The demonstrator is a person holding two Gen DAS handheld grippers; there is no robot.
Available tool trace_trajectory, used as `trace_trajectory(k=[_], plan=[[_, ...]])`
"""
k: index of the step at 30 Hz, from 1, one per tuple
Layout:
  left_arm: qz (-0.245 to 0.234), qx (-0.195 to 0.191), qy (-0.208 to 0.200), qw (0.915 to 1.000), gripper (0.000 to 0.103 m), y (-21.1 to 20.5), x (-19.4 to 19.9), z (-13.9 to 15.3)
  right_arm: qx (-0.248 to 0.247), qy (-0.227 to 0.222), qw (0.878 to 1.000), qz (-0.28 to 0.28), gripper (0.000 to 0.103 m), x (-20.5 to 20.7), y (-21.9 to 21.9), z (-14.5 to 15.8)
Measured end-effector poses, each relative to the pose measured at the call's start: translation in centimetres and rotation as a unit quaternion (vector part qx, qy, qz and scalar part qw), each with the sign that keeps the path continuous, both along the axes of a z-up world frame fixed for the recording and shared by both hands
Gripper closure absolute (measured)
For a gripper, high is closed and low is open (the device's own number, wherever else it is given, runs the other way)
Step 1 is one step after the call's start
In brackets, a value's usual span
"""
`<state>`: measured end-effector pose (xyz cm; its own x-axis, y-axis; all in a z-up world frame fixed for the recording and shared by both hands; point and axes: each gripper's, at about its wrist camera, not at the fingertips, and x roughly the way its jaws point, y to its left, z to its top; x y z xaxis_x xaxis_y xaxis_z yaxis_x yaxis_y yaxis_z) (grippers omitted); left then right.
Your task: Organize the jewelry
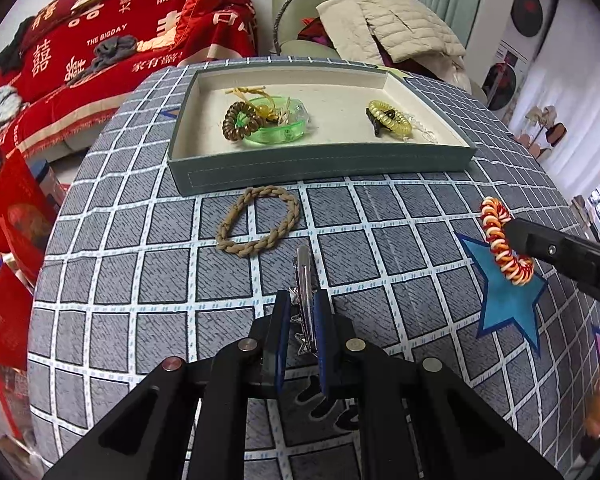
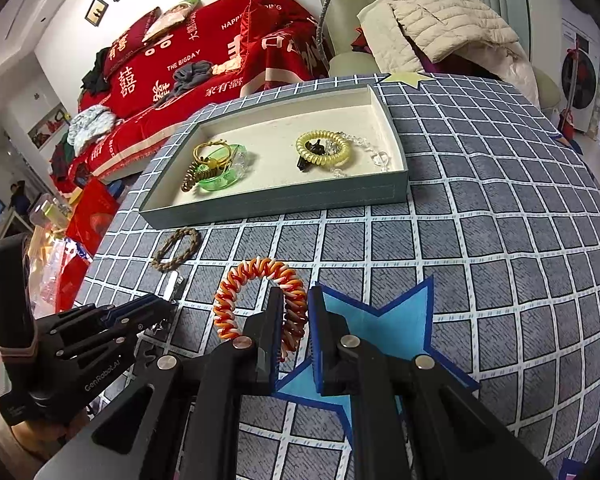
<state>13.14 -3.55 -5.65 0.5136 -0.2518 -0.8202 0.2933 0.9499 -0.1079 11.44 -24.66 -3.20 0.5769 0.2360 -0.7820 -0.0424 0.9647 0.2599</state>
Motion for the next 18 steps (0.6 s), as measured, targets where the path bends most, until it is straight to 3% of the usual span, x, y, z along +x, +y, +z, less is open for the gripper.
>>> trace_trajectory(k=[2,5,10,17,18], plan=[[-0.005,-0.001,-0.005,1.0000,0.070,0.0,-0.2,0.3,0.002,-0.001,1.000,0.000,0.090,-0.1,0.0,0.1],[-0.014,0.001,-0.013,0.9998,0.081,-0.1,-0.5,0.7,-0.001,0.000,1.000,0.001,0.090,-0.1,0.1,0.2],[-0.015,-0.006,-0.006,0.9998,0.081,0.2,-0.2,0.5,-0.006,0.002,1.000,0.000,0.090,-0.1,0.1,0.3],[0.030,0.003,-0.005,0.9995,0.080,0.8,0.3,0.7,-0.001,0.004,1.000,0.001,0.090,-0.2,0.2,0.2],[0.032,0.003,0.000,0.9995,0.070,0.8,0.5,0.7,0.000,0.004,1.000,0.001,0.090,-0.2,0.2,0.2]])
